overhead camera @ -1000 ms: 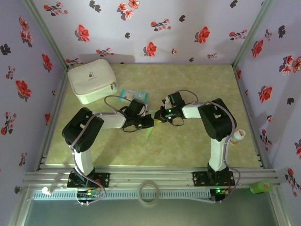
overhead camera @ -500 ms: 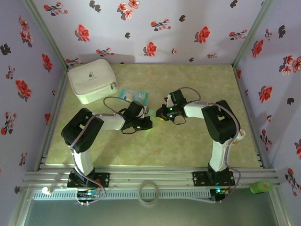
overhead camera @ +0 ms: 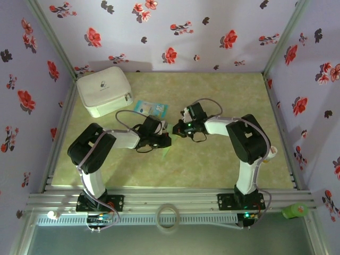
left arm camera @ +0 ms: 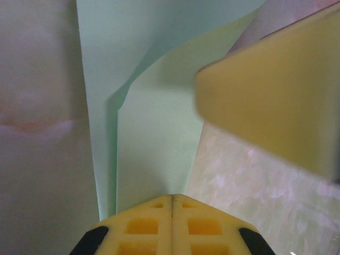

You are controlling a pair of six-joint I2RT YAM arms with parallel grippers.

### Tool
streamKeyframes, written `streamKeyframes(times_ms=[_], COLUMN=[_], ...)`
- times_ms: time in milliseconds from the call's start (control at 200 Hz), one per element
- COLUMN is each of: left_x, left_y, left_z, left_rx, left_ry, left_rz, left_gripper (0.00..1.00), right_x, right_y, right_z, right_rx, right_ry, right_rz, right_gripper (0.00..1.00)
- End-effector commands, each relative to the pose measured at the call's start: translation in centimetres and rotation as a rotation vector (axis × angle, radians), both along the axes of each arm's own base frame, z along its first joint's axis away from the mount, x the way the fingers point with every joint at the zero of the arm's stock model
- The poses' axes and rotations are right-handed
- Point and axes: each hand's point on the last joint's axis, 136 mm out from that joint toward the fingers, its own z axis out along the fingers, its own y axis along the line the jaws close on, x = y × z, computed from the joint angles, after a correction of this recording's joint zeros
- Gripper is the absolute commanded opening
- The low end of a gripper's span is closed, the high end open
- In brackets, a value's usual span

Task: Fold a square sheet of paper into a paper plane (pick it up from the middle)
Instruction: Fold the wing for the fifth time at the center of the table.

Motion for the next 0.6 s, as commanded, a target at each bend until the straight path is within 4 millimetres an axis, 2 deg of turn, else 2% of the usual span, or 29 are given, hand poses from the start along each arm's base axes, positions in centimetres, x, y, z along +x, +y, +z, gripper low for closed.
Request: streamKeyframes(times_ms=[0,185,420,595], left_x=[-2.5,-2.9,-3.6,-3.9], left_y=[3.2,3.4,3.8,3.7], left_z=[-3.9,-4.2,-4.9,-5.1], left_rx=[0.146,0.149,0.157,0.149], left_ry=[0.104,0.113,0.133,0.142], left_rz=[0.004,-0.004,-0.011,-0.016], left_gripper=[0.0,0.0,0.0,0.0], right_x=[0.5,2.1,5.6,7.2], right_y=[-0.2,-2.1,-5.0,-7.1], right_z=[-1.1,-2.7,-2.9,-3.4], right_rx=[-0.038,-0.118,-0.125,-0.178], right_ry=[-0.015,-0.018,-0.013,-0.008], right_rz=[0.01,-0.062,-0.207,-0.264], right_gripper=[0.01,0.01,0.01,0.01])
